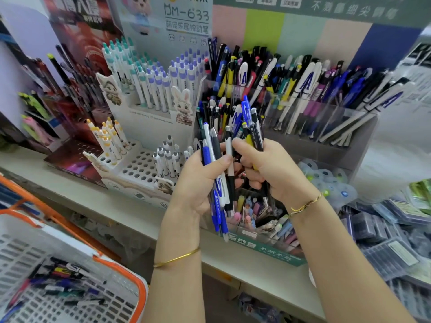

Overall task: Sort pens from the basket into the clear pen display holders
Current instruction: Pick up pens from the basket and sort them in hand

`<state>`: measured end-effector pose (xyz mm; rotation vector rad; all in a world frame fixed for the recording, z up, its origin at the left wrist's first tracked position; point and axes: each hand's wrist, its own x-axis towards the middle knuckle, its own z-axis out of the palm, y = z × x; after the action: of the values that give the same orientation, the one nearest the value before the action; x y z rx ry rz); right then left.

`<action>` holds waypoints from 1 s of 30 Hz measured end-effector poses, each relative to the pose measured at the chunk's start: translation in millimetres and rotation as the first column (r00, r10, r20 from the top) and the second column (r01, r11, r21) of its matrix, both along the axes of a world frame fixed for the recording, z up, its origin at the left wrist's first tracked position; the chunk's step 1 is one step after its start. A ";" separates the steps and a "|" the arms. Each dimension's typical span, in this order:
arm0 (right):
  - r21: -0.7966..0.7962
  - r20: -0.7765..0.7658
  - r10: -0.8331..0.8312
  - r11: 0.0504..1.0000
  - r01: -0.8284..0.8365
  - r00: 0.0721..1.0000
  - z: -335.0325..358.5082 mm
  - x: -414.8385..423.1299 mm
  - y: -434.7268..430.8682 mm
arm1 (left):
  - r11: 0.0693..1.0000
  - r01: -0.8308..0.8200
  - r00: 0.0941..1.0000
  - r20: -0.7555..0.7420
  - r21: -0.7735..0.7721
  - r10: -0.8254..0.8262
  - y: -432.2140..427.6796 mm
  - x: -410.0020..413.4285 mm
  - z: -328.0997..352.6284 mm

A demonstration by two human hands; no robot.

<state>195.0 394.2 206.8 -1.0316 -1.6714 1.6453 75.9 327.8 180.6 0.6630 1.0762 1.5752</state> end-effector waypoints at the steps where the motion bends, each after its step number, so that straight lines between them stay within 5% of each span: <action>1: 0.015 -0.006 0.018 1.000 -0.018 1.000 -0.1 0.1 -1.1 | 1.000 -0.006 1.000 -0.018 0.010 0.006 0.2 -0.8 -0.2; 10: 0.134 0.055 -0.063 0.989 0.055 0.997 -9.7 -7.3 -3.3 | 1.000 -0.015 0.999 -0.034 0.018 0.015 1.9 3.5 -2.5; 15: 0.241 0.012 -0.329 0.917 0.317 0.944 -3.9 -7.7 7.3 | 0.998 -0.028 0.999 0.030 -0.060 0.030 2.8 2.0 -5.8; 23: 0.112 -0.055 -0.140 0.983 0.145 0.989 1.2 -5.3 6.0 | 0.986 0.165 0.975 -0.144 -0.025 -0.167 -1.3 7.2 -2.0; 26: 0.136 0.033 -0.065 0.989 0.059 0.997 2.4 -3.8 5.3 | 0.978 0.206 0.956 -0.208 -0.031 -0.208 -1.8 6.6 -2.7; 30: 0.199 0.105 -0.095 0.977 0.073 0.990 5.5 -2.2 7.9 | 0.973 0.230 0.964 -0.129 -0.016 -0.230 -2.3 9.8 -1.4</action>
<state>192.8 402.1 212.3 -1.0995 -1.7961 1.3612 85.7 325.5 179.2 0.8687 1.0534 1.3457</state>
